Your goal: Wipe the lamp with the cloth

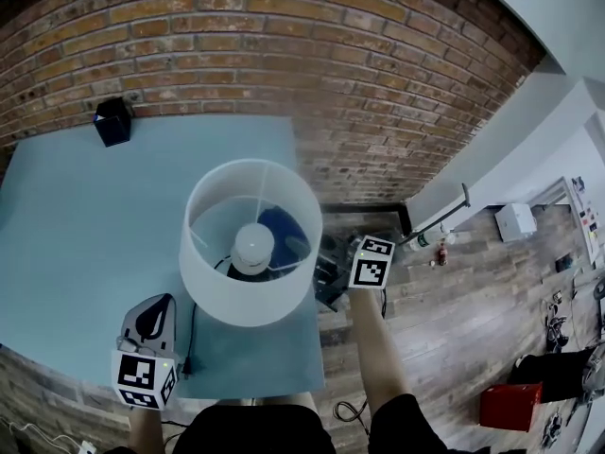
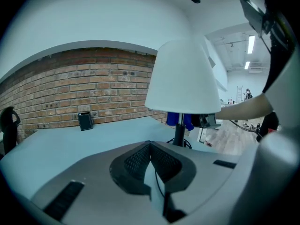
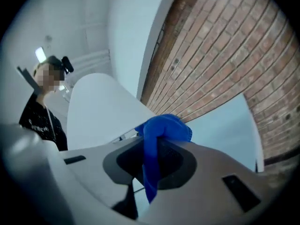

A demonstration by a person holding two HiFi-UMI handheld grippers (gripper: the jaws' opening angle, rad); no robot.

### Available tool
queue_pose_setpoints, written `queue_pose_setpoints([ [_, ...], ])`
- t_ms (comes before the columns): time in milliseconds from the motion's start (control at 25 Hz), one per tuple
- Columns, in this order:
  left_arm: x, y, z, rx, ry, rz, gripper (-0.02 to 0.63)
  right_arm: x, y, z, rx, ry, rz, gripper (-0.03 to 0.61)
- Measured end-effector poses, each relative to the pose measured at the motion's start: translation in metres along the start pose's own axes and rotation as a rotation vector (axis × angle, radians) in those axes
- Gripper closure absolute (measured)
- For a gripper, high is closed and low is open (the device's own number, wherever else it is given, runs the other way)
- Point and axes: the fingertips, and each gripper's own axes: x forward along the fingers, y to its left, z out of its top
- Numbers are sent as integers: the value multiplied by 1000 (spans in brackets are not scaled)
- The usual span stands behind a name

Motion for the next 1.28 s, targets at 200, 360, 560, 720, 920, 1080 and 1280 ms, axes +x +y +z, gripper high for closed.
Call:
queue_pose_setpoints([
  [200, 4, 4, -3, -1, 32, 45, 604, 38, 2, -8, 122, 163, 236, 517],
  [360, 6, 4, -9, -19, 58, 72, 605, 55, 10, -30, 194, 261, 384, 517],
  [560, 7, 6, -17, -34, 89, 95, 604, 67, -3, -68, 151, 402, 418, 517],
  [720, 8, 5, -15, -24, 81, 105, 604, 66, -21, -97, 68, 570, 288, 517],
  [920, 11, 0, -16, -39, 95, 86, 604, 69, -52, -90, -89, 569, 60, 517],
  [1080, 11, -1, -1, -23, 36, 74, 605, 38, -58, -41, -11, 275, -74, 517],
  [1280, 2, 0, 14, -27, -38, 56, 605, -49, -11, 19, -97, -81, -401, 517],
])
